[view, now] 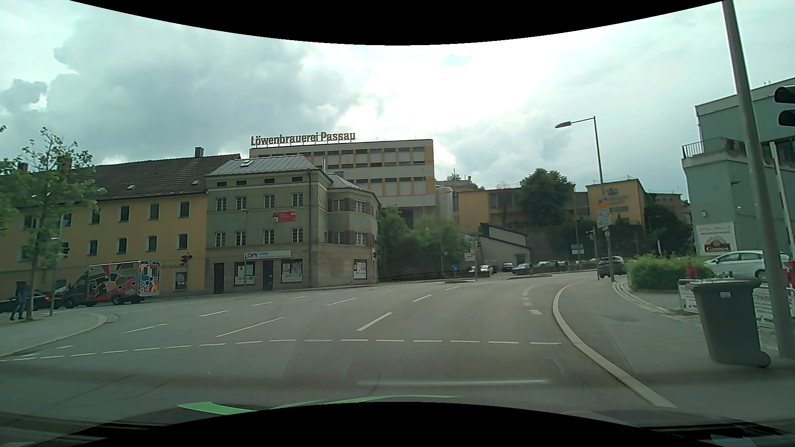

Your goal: Follow the waypoints while adhering to traffic rules and regulations

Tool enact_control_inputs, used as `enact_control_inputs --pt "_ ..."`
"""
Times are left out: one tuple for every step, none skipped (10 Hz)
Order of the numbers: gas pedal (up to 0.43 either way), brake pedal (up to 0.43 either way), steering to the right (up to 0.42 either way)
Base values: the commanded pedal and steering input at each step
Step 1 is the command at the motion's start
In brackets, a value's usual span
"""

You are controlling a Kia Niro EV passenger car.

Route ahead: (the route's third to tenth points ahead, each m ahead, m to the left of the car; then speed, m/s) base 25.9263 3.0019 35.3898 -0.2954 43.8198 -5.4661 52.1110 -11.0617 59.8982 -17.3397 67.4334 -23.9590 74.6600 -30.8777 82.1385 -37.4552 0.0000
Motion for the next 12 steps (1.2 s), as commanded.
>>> enact_control_inputs --pt "0.0 0.354 0.031" --pt "0.0 0.354 0.031" --pt "0.0 0.354 0.031" --pt "0.0 0.354 0.031" --pt "0.0 0.354 0.031" --pt "0.0 0.354 0.031" --pt "0.0 0.354 0.031" --pt "0.0 0.354 0.031" --pt "0.0 0.354 0.031" --pt "0.0 0.36 0.031" --pt "0.0 0.354 0.031" --pt "0.0 0.354 0.031"
